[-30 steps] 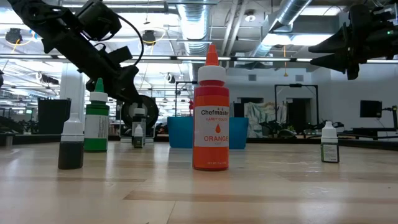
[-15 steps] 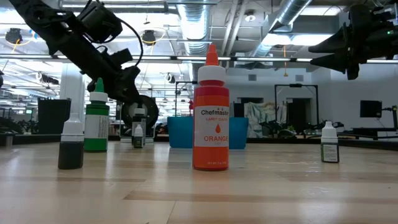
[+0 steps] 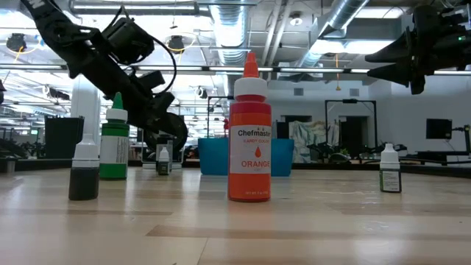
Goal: Pick & Place food coloring
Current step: Put the large black food coloring bottle into the blue bin
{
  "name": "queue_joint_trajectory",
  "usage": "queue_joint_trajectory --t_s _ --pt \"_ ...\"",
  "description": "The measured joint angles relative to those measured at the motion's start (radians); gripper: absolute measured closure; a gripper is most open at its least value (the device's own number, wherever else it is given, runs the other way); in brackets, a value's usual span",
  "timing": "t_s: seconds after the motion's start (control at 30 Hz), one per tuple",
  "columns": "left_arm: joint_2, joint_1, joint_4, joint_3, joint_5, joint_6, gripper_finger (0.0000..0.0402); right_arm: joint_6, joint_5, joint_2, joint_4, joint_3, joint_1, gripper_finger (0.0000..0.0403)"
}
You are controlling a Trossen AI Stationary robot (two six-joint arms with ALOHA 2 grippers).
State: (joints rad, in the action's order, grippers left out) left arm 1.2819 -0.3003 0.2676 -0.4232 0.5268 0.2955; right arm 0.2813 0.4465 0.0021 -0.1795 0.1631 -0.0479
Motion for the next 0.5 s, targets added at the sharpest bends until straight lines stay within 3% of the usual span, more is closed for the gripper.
queue_joint_trajectory --t_s 0.5 --pt "0.031 -0.031 0.029 0.000 -0.022 0.001 0.0190 0.000 0.000 0.000 0.000 0.000 0.000 0.0196"
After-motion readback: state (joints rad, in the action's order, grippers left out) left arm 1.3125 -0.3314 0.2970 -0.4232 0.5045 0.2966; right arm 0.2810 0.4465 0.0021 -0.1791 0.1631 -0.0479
